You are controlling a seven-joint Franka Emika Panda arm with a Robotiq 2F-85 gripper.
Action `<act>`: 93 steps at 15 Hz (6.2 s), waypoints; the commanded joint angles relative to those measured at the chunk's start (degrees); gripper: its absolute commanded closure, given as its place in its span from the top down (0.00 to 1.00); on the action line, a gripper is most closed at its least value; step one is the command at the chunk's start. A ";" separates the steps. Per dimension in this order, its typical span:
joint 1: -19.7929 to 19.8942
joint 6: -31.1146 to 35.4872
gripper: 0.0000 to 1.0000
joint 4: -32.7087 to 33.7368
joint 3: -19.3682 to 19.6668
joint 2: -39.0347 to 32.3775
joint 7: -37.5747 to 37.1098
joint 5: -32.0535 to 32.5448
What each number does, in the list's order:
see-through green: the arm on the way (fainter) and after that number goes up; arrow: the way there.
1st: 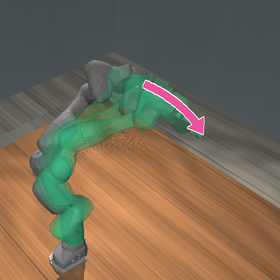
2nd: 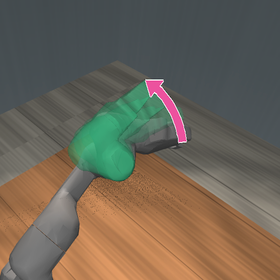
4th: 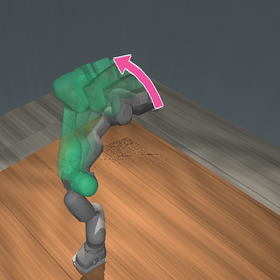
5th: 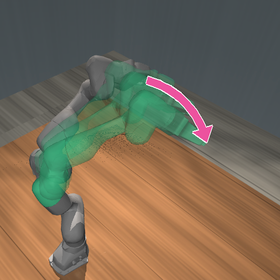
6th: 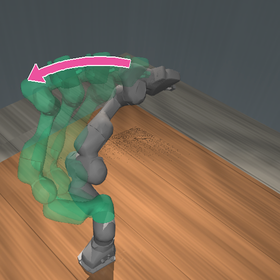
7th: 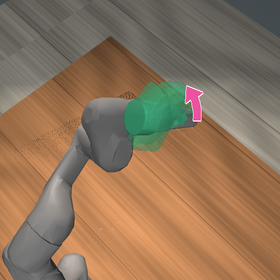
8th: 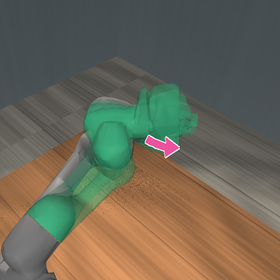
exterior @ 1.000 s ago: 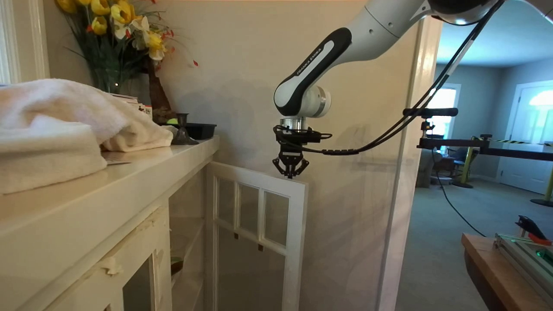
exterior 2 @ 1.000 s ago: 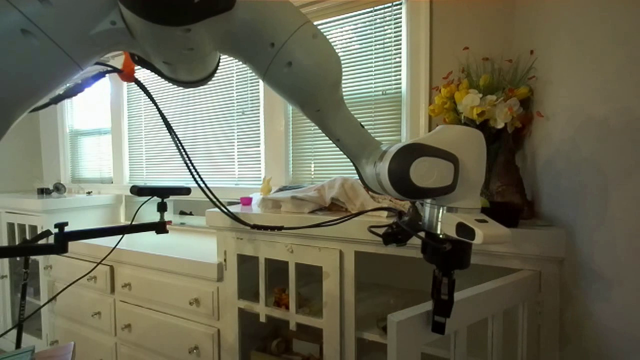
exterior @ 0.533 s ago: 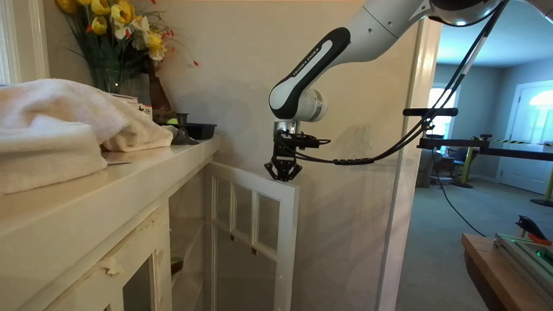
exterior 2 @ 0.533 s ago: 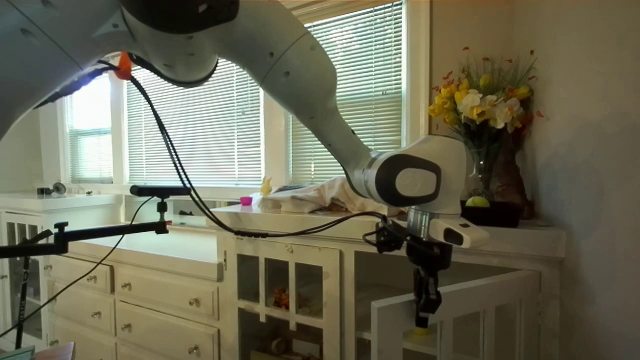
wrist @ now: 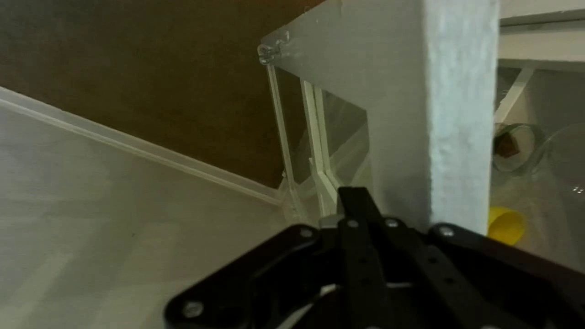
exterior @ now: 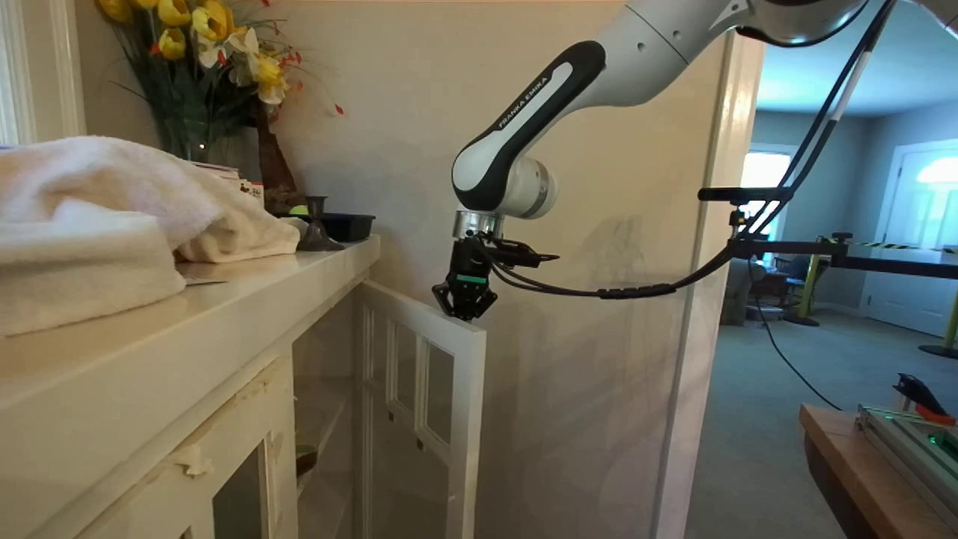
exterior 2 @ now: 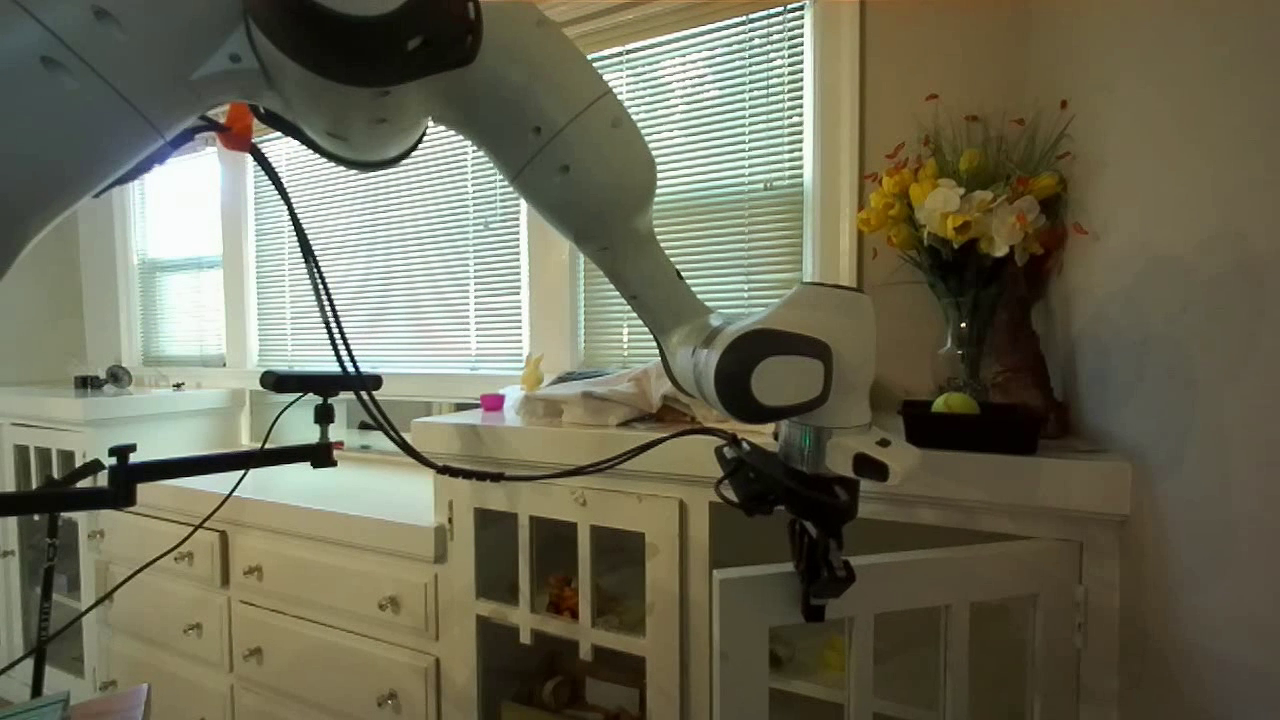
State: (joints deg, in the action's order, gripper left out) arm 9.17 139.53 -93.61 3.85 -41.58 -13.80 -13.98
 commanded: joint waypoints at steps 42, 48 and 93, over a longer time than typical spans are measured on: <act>16.07 21.30 0.00 -15.71 -3.84 11.81 28.68 -5.63; 9.90 22.48 0.22 -15.73 1.99 9.84 17.42 -3.65; 22.07 10.39 0.00 12.21 -39.76 -22.53 116.12 -10.00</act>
State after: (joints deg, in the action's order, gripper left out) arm 32.37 151.06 -86.74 -33.98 -59.40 97.16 -22.59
